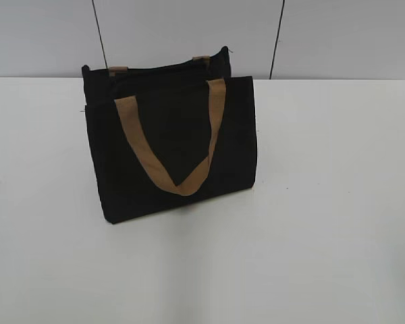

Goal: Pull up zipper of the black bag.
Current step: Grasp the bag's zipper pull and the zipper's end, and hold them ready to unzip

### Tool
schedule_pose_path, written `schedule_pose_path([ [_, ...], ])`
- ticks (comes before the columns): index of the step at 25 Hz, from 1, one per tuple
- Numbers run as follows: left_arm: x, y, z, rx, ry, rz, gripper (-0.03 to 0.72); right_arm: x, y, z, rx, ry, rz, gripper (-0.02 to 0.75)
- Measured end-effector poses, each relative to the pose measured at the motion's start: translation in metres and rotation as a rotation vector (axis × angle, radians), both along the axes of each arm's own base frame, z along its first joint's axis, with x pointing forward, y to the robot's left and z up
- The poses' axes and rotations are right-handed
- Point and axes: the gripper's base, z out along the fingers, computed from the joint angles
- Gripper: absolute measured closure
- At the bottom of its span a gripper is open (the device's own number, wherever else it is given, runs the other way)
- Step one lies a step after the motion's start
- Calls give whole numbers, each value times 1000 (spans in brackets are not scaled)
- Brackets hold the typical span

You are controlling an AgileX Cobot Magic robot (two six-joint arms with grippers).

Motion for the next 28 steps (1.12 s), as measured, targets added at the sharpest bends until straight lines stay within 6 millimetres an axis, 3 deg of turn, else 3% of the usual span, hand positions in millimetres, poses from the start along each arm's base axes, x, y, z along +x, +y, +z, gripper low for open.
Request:
schedule_pose_path([
  [18, 2, 1, 4, 5, -13, 5, 321, 0, 0, 0, 0, 0, 0, 324],
  [23, 20, 0, 22, -8, -148, 5, 321, 0, 0, 0, 0, 0, 0, 324],
  [28, 52, -4, 39, -68, -227, -7, 322, 0, 0, 0, 0, 0, 0, 324],
])
